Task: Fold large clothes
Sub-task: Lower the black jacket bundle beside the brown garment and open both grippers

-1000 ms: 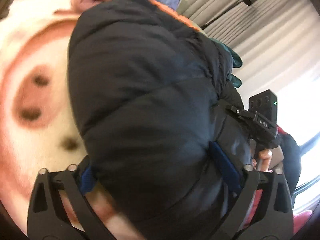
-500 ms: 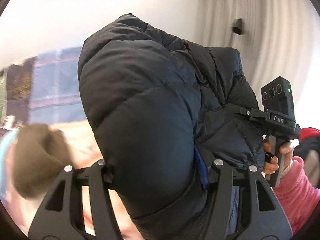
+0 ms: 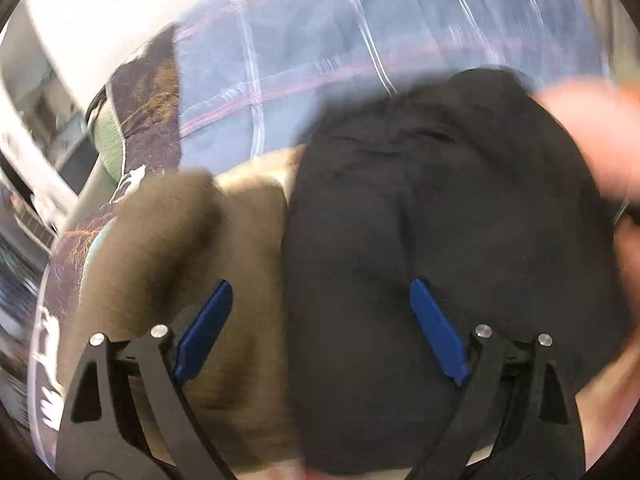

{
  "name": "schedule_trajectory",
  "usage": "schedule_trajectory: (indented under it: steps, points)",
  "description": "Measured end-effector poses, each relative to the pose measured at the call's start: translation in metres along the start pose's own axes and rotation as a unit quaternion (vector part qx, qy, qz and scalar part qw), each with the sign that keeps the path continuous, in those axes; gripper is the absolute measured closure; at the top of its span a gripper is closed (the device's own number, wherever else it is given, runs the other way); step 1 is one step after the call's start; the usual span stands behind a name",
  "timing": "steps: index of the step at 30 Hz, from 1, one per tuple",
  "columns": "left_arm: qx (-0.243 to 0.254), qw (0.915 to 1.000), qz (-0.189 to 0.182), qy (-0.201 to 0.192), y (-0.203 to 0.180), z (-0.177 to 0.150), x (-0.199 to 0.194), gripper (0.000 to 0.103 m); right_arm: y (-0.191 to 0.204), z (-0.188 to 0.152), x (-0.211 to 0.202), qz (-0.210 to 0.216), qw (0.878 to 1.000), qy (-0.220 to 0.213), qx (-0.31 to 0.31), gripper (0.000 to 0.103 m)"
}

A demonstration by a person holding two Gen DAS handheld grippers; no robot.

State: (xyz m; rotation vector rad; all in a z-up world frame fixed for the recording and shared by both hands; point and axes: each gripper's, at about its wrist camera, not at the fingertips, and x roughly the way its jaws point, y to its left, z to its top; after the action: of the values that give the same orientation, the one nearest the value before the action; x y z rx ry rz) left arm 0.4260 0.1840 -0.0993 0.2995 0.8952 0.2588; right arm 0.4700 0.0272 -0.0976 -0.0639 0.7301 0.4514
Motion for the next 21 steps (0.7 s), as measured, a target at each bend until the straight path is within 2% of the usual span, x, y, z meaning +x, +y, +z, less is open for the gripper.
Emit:
schedule_trajectory:
  steps: [1, 2, 3, 4, 7, 9, 11, 13, 14, 17, 21]
  points:
    - [0.004, 0.9998, 0.009, -0.020, -0.013, -0.012, 0.003, 0.012, 0.015, -0.007, 0.003, -0.033, 0.998, -0.003, -0.057, 0.034]
    - [0.000, 0.9994, 0.018, -0.029, -0.018, -0.022, 0.003, 0.012, 0.027, -0.013, 0.007, -0.063, 0.993, -0.005, -0.102, 0.032]
    - [-0.005, 0.9990, 0.028, -0.033, -0.024, -0.027, 0.004, 0.013, 0.039, -0.020, 0.009, -0.093, 0.986, -0.009, -0.136, 0.032]
    - [-0.006, 0.9989, 0.033, -0.035, -0.023, -0.027, 0.007, 0.014, 0.041, -0.022, 0.009, -0.104, 0.984, -0.010, -0.142, 0.032]
    - [0.000, 0.9992, 0.030, -0.028, -0.026, -0.031, -0.007, 0.014, 0.037, -0.026, -0.019, -0.095, 0.989, -0.021, -0.114, 0.032]
    - [0.012, 0.9992, 0.015, -0.034, -0.019, -0.017, -0.018, 0.012, 0.033, -0.030, -0.052, -0.082, 0.991, -0.047, -0.091, 0.029]
    - [0.020, 0.9984, -0.001, -0.053, -0.010, -0.014, -0.031, 0.011, 0.025, -0.050, -0.098, -0.063, 0.993, -0.069, -0.066, 0.023]
    - [0.009, 0.9964, -0.029, -0.079, -0.002, -0.035, -0.064, 0.008, 0.014, -0.075, -0.143, -0.049, 0.995, -0.077, -0.051, 0.022]
    - [-0.004, 0.9942, -0.056, -0.092, 0.001, -0.047, -0.085, 0.006, 0.011, -0.086, -0.166, -0.051, 0.994, -0.081, -0.047, 0.021]
    - [-0.031, 0.9879, -0.095, -0.119, 0.003, -0.081, -0.133, 0.002, -0.003, -0.122, -0.223, -0.072, 0.992, -0.094, -0.036, 0.021]
    - [-0.074, 0.9781, -0.127, -0.147, 0.005, -0.125, -0.190, 0.002, -0.009, -0.162, -0.294, -0.105, 0.987, -0.122, 0.015, 0.020]
